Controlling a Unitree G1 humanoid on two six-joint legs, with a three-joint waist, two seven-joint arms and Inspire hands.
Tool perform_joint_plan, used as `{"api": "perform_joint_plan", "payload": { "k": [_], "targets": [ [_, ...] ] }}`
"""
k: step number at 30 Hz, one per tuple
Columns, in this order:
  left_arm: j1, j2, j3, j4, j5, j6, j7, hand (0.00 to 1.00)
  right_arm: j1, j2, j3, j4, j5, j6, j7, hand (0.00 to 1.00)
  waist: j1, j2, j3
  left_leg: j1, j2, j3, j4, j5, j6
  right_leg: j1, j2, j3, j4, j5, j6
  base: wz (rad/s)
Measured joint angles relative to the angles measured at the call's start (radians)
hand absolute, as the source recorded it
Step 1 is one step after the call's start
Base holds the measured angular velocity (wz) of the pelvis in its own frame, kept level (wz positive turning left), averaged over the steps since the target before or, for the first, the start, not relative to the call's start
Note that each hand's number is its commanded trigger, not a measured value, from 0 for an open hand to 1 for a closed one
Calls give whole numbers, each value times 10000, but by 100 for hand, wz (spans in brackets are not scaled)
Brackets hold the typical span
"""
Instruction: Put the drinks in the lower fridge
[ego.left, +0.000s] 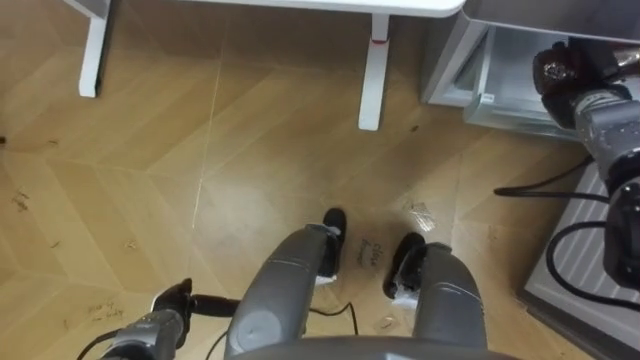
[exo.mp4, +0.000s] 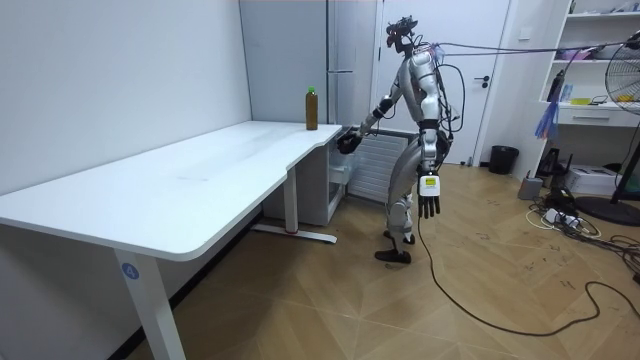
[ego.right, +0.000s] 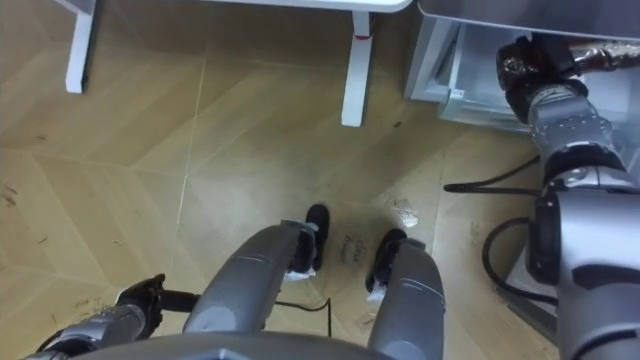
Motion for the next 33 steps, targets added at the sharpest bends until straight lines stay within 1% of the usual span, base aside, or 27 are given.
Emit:
{"api": "perform_joint_plan", "payload": {
  "k": [4, 9, 14, 19, 25, 30, 33],
  "targets": [
    [-27, 0, 7, -7, 9, 22, 11, 0, 0, -3, 0, 29, 360, 0, 23, 0, 60, 33, -28, 18, -8, -1, 4, 3, 3, -3, -4, 22, 32, -2, 3, 0],
    [-28, 1, -3, -23, 198, 111, 15, 0, 0, -5, 3, 29, 387, 2, 33, 0, 51, 45, -36, 30, -13, 3, -30, 9, 1, -4, -16, 15, 22, -1, 3, 0],
    [-31, -3, -409, -21, 192, 106, 103, 0, -2, -6, 8, 38, 547, -6, 167, 0, -10, 47, -46, 49, -18, 1, -164, 58, 7, 5, -45, -52, -91, 42, -23, 0],
    [-29, -6, -685, -17, 176, 108, 223, 0, 0, -5, 15, 57, 549, -4, 267, 0, -27, 47, -46, 106, -16, -17, -269, 72, -4, 49, -36, -57, -188, 52, -21, 0],
    [-22, -7, -718, -17, 165, 110, 271, 0, 44, -2, 28, 260, 550, 9, 279, 0, -31, 46, -44, 383, -31, -56, -565, 140, -7, 327, -37, -150, -438, 90, -17, 0],
    [-23, -7, -730, -22, 113, 112, 321, 0, 44, -3, 28, 264, 583, 9, 289, 0, -70, 42, -41, 393, -37, -54, -590, 140, -6, 335, -43, -155, -450, 94, -10, 0],
    [-23, -8, -882, -33, 103, 113, 399, 0, 44, -3, 28, 264, 607, 12, 289, 0, -119, 37, -39, 401, -31, -17, -580, 139, -6, 349, -45, -162, -452, 95, -10, 0]
  ]
}}
